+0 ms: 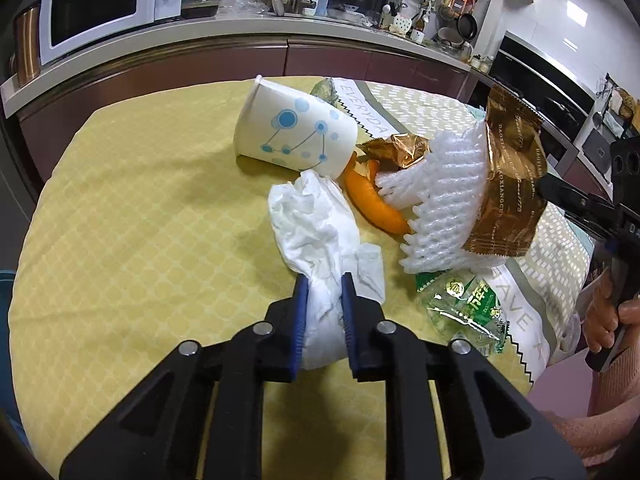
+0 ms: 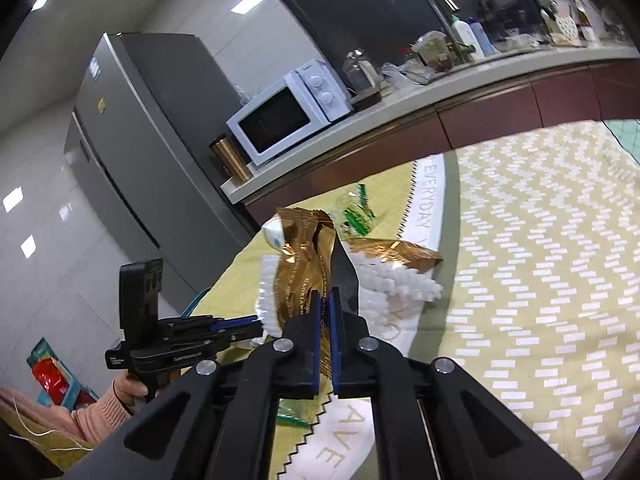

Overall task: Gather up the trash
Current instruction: 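Grasp the gold wrapper with the right tool while the left tool grasps another tissue, then carry the gold wrapper and tissue with both tools over the blue bin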

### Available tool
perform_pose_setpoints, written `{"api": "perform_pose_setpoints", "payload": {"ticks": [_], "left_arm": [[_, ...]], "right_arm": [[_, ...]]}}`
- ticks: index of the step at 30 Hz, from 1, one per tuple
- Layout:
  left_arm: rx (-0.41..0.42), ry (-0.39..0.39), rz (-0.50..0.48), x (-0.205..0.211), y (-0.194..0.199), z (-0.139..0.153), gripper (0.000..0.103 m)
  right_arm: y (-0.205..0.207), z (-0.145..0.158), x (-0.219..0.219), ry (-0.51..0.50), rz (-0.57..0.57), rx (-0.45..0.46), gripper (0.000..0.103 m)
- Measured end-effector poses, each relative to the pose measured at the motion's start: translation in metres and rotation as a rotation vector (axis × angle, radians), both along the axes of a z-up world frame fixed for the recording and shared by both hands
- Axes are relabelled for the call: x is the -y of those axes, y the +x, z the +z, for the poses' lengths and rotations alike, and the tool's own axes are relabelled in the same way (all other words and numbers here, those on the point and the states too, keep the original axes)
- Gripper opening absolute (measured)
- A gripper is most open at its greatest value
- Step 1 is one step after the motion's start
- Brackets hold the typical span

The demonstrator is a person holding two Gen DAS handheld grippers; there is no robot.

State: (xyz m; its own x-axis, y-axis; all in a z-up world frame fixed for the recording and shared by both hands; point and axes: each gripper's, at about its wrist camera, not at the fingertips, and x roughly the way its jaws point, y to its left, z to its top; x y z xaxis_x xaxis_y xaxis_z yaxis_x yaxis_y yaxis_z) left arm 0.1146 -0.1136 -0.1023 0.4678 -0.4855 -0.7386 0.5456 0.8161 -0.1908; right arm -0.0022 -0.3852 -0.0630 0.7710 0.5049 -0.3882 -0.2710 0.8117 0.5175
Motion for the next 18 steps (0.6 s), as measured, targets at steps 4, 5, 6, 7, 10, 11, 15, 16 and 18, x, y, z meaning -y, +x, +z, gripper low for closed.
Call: {"api": "perform_pose_setpoints", "payload": {"ticks": [4,5,6,7,10,11,15,16,18], "left_arm": [[0.024,-0.019,0.005,-0.006,-0.006,0.007,0.014],[0.032,-0.022,0.007,-0.008,-0.008,0.009,0.014],[0.042,-0.026,0.010,-0.011,-0.010,0.012,0.014],[0.048,-0.030,0.010,-0.014,-0.011,0.015,0.013],[0.070,-0.051,0.021,-0.026,-0.018,0.023,0.013],[0.075,-0.057,0.023,-0.030,-0.019,0.025,0.013],[0.085,-0.069,0.044,-0.048,-0.022,0.031,0.013],[0.085,-0.072,0.049,-0.051,-0.023,0.031,0.013],[0.084,-0.075,0.057,-0.058,-0.025,0.031,0.013]], "right_arm": [[-0.004,0.008,-0.003,-0.003,0.010,0.022,0.002],[-0.006,0.010,-0.003,-0.002,0.012,0.028,0.002],[-0.007,0.013,-0.003,0.000,0.015,0.034,0.002],[-0.008,0.014,-0.004,0.002,0.018,0.039,0.002],[-0.012,0.023,-0.007,0.001,0.028,0.063,0.002],[-0.013,0.025,-0.009,-0.002,0.037,0.070,0.002],[-0.008,0.026,-0.021,-0.032,0.056,0.048,0.004],[-0.006,0.022,-0.023,-0.036,0.057,0.032,0.005],[-0.002,0.016,-0.026,-0.039,0.053,0.010,0.006]]}}
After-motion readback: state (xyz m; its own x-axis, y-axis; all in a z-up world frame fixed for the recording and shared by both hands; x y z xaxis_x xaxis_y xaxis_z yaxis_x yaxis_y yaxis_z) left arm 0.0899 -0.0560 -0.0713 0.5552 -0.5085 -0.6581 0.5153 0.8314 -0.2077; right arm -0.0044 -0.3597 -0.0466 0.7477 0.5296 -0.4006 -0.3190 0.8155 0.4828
